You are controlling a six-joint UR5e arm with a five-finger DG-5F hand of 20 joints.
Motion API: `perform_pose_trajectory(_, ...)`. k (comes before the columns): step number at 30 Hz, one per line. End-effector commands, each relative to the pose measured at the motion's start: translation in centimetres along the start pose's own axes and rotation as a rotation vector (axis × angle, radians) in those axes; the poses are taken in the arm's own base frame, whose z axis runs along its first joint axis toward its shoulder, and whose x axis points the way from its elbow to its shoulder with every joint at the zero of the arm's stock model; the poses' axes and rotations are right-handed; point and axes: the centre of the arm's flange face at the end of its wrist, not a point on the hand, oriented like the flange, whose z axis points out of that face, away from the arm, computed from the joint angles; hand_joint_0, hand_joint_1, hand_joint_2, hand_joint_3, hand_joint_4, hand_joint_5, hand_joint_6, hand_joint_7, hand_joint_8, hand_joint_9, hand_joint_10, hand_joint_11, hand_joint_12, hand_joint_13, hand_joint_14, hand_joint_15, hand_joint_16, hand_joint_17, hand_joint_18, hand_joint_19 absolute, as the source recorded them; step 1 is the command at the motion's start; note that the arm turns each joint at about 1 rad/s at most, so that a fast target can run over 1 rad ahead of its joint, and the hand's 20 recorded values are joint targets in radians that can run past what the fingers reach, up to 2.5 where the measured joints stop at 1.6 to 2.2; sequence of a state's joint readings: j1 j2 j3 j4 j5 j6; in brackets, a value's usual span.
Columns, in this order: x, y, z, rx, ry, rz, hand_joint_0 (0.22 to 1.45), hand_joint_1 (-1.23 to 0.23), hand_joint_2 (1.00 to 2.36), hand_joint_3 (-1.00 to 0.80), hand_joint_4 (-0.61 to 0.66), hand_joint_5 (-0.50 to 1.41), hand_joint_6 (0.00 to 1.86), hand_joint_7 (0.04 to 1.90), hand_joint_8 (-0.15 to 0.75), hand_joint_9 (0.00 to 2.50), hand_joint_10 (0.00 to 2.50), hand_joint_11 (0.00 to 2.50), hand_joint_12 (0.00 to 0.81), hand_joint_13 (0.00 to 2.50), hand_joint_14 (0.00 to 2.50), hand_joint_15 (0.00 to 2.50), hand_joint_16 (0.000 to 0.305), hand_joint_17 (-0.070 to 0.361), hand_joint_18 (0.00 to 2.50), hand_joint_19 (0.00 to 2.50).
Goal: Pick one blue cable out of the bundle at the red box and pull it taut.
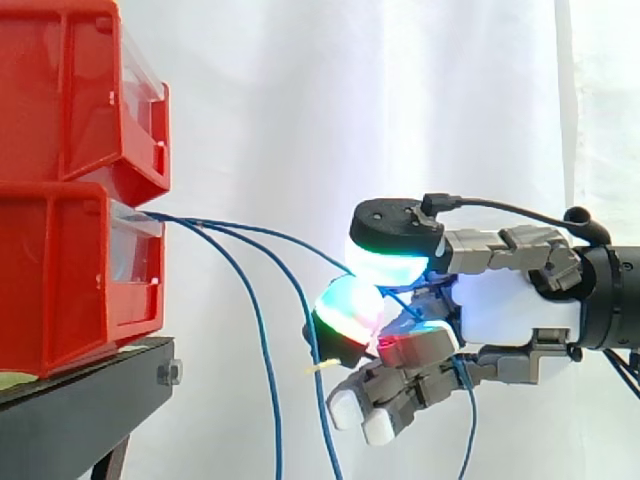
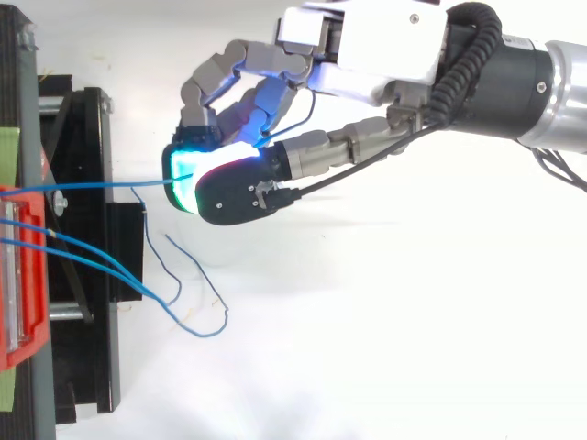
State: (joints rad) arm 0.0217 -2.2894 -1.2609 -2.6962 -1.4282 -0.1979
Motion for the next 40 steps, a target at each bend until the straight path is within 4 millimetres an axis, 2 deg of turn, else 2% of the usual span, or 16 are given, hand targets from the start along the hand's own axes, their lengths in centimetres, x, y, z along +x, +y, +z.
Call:
perform_pose_trajectory(1, 0.00, -0.07, 0.00, 0.001, 0.000, 0.000, 0.63, -0.78, 1.02, -0.09, 0.12, -0.16, 0.90, 0.97, 0.365, 1.16, 0.07, 1.44, 0.402, 0.75, 0.02, 0.49, 0.052, 0.117, 0.63, 0.51)
perform_pose_trajectory(26, -0.03, 0.06, 0.01, -0.002, -0.001, 0.000, 0.64, -0.78, 1.02, -0.09, 0.13, -0.15, 0.90, 0.99, 0.393, 1.18, 0.05, 1.38, 0.424, 0.78, 0.02, 0.50, 0.057, 0.129, 0.69, 0.51)
perform_pose_trajectory(40, -0.03, 0.06, 0.01, -0.002, -0.001, 0.000, 0.67, -0.81, 1.02, -0.10, 0.14, -0.14, 0.89, 1.07, 0.419, 1.23, 0.16, 1.32, 0.454, 0.85, 0.02, 0.56, 0.062, 0.140, 0.80, 0.59)
